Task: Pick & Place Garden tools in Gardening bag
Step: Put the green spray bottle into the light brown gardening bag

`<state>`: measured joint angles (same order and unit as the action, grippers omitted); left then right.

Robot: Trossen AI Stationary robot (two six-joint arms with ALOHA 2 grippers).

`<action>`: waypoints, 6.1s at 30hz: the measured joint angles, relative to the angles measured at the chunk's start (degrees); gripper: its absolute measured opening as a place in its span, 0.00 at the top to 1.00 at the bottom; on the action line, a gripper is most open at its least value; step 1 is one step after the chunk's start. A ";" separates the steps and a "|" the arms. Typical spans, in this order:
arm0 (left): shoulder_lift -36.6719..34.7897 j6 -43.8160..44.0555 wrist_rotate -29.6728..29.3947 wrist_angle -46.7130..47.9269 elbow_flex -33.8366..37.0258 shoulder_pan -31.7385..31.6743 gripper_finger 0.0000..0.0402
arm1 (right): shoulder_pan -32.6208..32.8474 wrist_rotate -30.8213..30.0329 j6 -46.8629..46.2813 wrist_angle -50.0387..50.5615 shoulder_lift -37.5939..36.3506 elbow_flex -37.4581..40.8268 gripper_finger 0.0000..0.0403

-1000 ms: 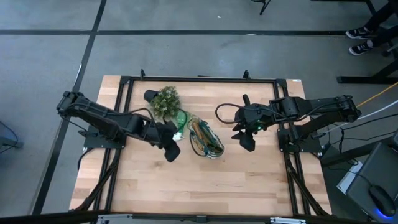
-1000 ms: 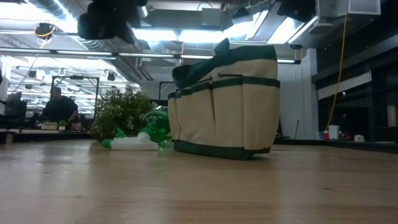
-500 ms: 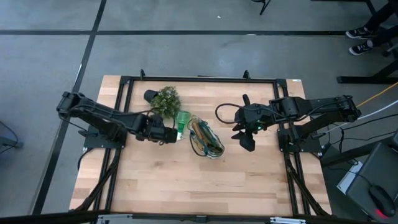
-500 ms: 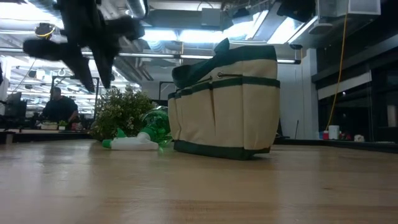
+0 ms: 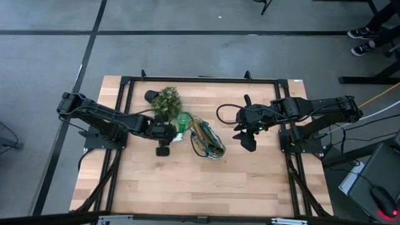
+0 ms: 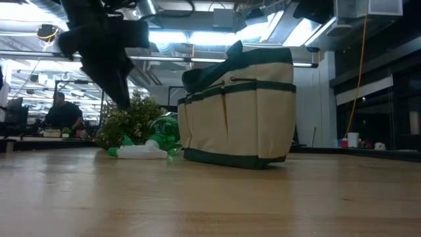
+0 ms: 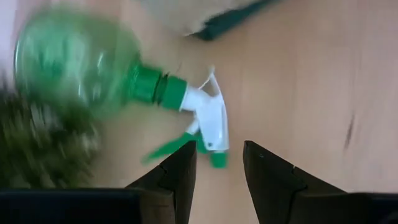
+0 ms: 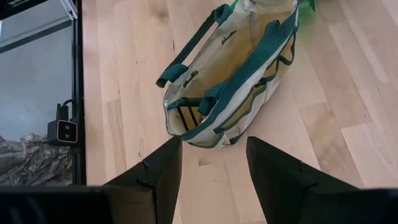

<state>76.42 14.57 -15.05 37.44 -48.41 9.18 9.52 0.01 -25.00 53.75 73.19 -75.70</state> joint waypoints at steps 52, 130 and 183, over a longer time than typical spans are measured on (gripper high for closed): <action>15.26 -53.07 2.90 -3.03 0.09 -9.17 0.76 | -0.07 -1.95 -1.74 -0.21 0.02 0.04 0.55; 5.81 3.08 9.09 -40.08 -22.04 10.48 0.92 | 0.86 4.69 -4.15 -6.18 -0.11 4.71 0.55; 17.21 22.22 13.46 -90.82 5.82 1.47 0.92 | 2.58 4.51 0.53 -8.13 -3.58 -1.05 0.55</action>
<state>93.63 36.79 -1.58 -53.38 -42.59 10.65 12.10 4.52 -24.47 45.61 69.60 -76.75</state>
